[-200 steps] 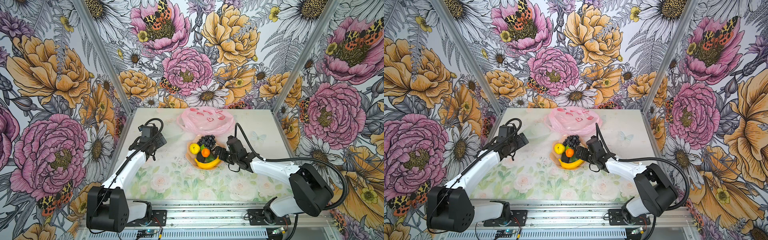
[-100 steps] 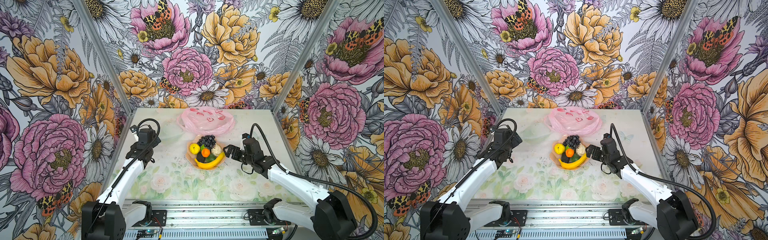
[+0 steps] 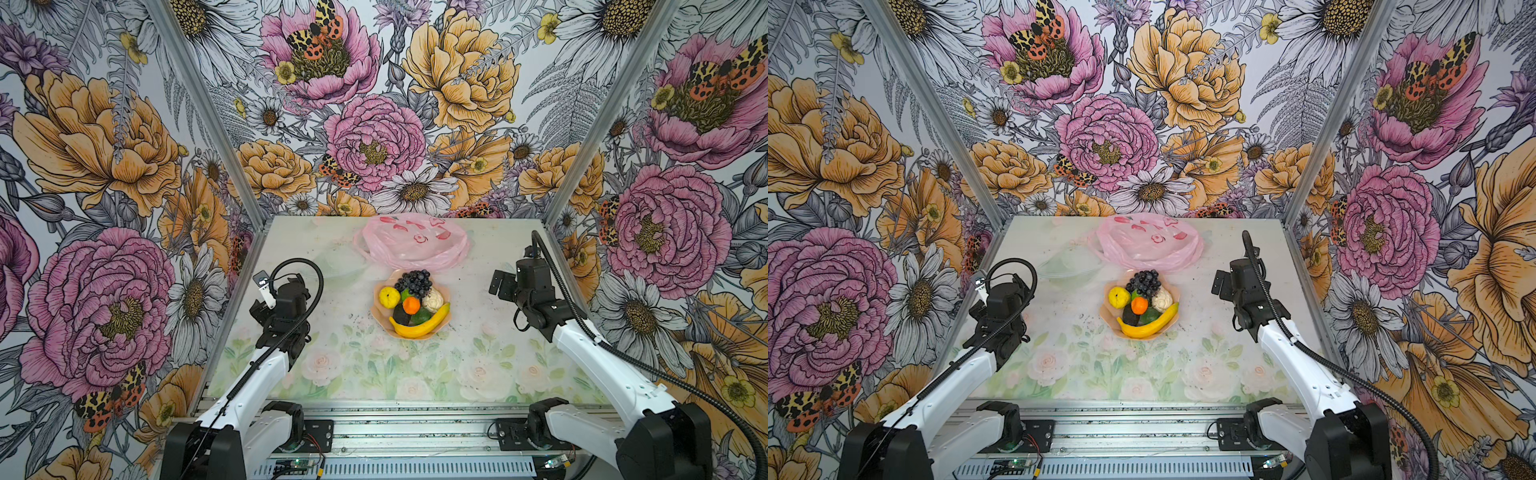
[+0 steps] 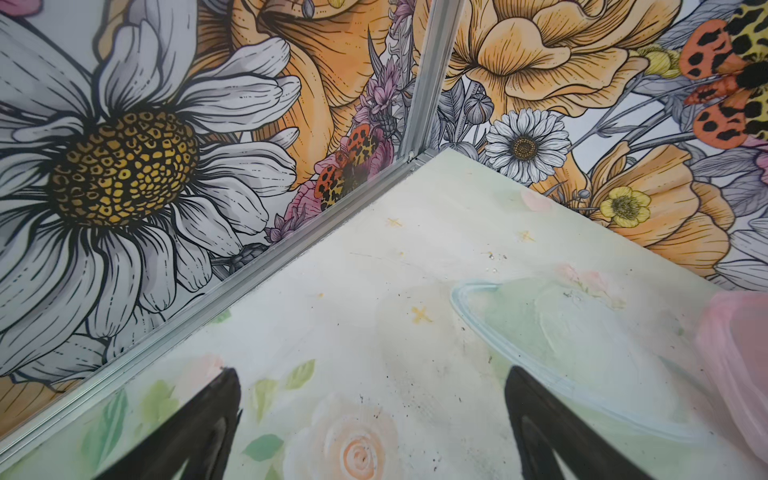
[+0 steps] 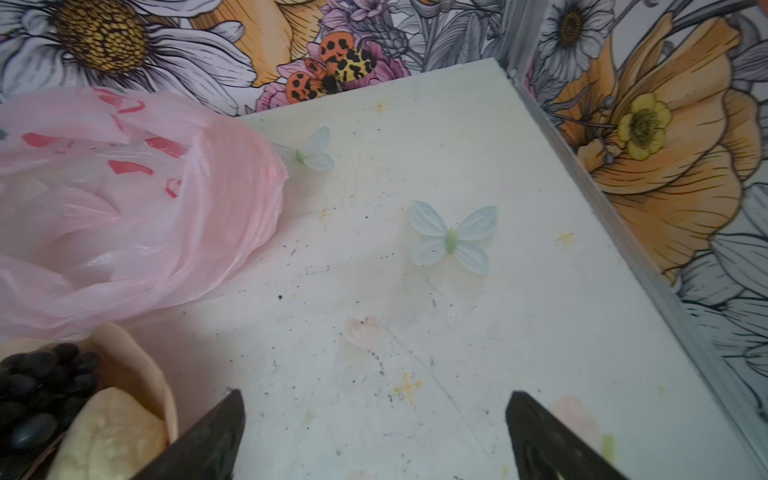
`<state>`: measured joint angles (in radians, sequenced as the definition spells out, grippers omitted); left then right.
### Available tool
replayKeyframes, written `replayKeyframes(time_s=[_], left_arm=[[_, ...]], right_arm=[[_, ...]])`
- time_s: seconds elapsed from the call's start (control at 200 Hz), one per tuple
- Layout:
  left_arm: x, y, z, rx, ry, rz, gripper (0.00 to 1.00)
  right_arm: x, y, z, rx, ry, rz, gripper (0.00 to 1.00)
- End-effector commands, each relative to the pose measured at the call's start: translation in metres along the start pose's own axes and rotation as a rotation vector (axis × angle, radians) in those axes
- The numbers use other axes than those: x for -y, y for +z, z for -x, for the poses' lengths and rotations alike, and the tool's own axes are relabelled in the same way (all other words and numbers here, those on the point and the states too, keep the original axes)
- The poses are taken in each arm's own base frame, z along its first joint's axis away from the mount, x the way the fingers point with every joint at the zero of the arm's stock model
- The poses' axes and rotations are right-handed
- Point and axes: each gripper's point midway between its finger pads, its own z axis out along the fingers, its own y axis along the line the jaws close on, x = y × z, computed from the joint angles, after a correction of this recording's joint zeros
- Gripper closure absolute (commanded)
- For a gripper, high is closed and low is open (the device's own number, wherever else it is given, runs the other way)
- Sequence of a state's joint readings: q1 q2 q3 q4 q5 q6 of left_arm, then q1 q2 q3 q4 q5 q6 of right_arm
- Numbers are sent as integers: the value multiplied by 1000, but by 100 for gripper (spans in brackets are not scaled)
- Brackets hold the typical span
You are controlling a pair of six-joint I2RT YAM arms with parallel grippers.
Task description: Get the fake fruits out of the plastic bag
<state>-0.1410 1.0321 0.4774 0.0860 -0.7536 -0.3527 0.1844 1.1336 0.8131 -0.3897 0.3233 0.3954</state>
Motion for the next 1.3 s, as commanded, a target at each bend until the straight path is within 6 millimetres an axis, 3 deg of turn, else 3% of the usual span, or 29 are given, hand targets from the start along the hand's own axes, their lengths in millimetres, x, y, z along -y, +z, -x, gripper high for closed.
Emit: replayKeyframes(time_s=[0.0, 0.28, 0.425, 0.54, 0.641, 0.741, 0.911, 0.971, 1.021, 1.151, 1.291], left_arm=[[-3, 8, 13, 115, 26, 59, 1], [4, 29, -13, 118, 150, 104, 1], [29, 32, -16, 123, 242, 26, 1], [45, 37, -13, 154, 218, -66, 1], [51, 55, -22, 129, 180, -138, 1], [81, 59, -33, 73, 273, -264, 1], [72, 43, -38, 121, 195, -393, 1], [72, 45, -40, 174, 176, -412, 1], [73, 47, -48, 101, 203, -408, 2], [70, 54, -44, 97, 181, -391, 1], [71, 53, -43, 104, 178, -395, 1]], right_arm=[[32, 14, 6, 54, -70, -154, 1], [45, 54, -18, 86, -84, -139, 1], [41, 66, -19, 138, -120, -118, 1], [44, 72, -17, 219, -115, -107, 0], [38, 71, -9, 284, -123, -39, 0], [31, 70, -6, 319, -144, 28, 0], [20, 64, -5, 363, -168, 126, 1], [17, 62, -4, 379, -173, 156, 1], [14, 62, -3, 385, -175, 178, 1], [9, 66, -1, 391, -157, 228, 0], [4, 78, -12, 406, -168, 253, 0]])
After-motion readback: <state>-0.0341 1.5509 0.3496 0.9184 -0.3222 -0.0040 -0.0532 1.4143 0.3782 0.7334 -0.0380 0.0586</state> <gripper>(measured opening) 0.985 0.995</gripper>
